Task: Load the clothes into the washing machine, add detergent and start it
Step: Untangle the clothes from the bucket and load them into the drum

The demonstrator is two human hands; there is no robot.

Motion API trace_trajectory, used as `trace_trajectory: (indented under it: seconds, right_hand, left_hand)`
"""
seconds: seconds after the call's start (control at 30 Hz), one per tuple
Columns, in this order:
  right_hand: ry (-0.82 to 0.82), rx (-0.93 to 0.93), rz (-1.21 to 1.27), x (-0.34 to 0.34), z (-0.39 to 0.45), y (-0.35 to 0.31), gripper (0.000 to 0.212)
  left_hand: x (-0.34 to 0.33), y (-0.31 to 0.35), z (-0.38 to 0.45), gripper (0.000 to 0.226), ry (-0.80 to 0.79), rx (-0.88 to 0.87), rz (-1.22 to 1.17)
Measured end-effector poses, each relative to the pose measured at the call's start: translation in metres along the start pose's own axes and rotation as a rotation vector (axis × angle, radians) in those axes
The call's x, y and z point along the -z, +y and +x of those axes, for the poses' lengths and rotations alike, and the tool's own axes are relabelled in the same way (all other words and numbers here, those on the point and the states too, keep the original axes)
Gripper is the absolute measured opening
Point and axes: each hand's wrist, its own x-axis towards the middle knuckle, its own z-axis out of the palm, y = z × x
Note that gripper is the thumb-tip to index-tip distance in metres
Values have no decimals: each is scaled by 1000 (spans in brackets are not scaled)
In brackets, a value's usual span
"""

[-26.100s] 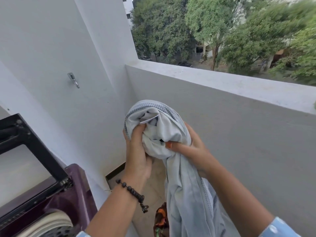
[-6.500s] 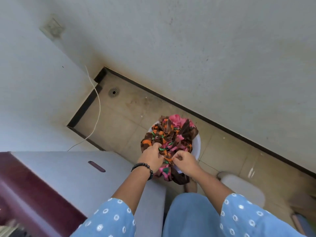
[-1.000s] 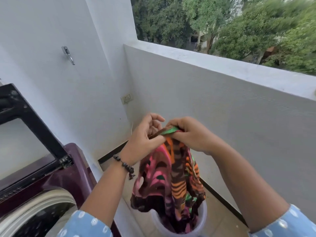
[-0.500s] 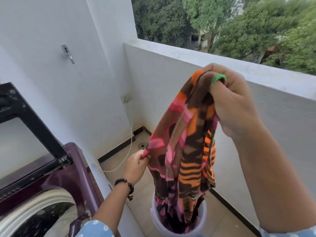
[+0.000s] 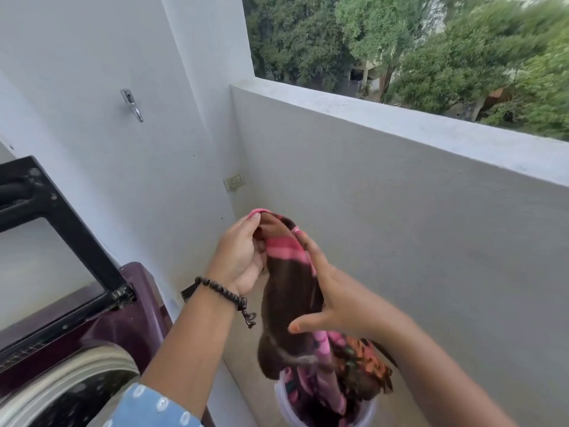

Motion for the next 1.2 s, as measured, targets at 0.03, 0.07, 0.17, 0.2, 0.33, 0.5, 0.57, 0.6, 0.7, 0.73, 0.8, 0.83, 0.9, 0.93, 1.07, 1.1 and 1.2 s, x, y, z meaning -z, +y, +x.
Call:
trace_trajectory:
  seconds: [0.03,0.07,0.17,0.2,0.33,0.5,0.57,0.6,0.7,0.73,0.8,0.83,0.9,0.93,1.07,1.1,1.2]
  right_hand:
    - [53,0,0,-4,-1,-5,133]
    - [107,-9,-48,-7,-1,-10,132]
    - [270,-41,-208,-7,4,-13,101]
    - [328,-51,-238,-5,7,-10,79]
    - [456,-119,-17,4,12,5,12]
    - [404,-142,861,23,11,-9,17]
    - [375,-124,1054,28,11,-23,14]
    - [358,-119,1073,29,11,-29,13]
    - [311,-143,1113,20,10,-42,17]
    - [311,-153,1149,17,10,-46,19]
    - [332,-130,1204,12,8,-56,22]
    - [346,-106,1210,11,7,-61,24]
    - [395,-77,1158,11,4,-68,28]
    - [423,-72,1082,11,2,-71,32]
    - [412,6,356,7,-5,-70,54]
    - [306,32,227,1,-6,-71,68]
    - [102,82,77,-25,-5,-78,87]
  left_hand:
    - [-1,4,0,31,-18,26,-68]
    - [0,7,0,31,-33,43,-128]
    - [0,14,-3,29,-21,64,-232]
    - [1,14,-4,31,-11,68,-244]
    - [10,10,-9,36,26,38,-208]
    - [17,4,-33,85,-198,13,375]
    - [19,-3,-44,107,-373,29,566]
    - [20,-8,-49,109,-470,36,633]
    - [21,-22,-61,94,-558,-48,732]
    - [23,-28,-62,87,-483,-123,794]
    - [32,-36,-61,58,-269,-304,888]
    - [38,-39,-58,40,-173,-363,887]
    - [52,-37,-51,24,-55,-409,794]
    - [58,-34,-49,25,-43,-417,741]
    - [68,-12,-48,30,-154,-515,768]
    - [70,-8,-49,30,-192,-542,799]
    - [77,0,-51,26,-237,-592,833]
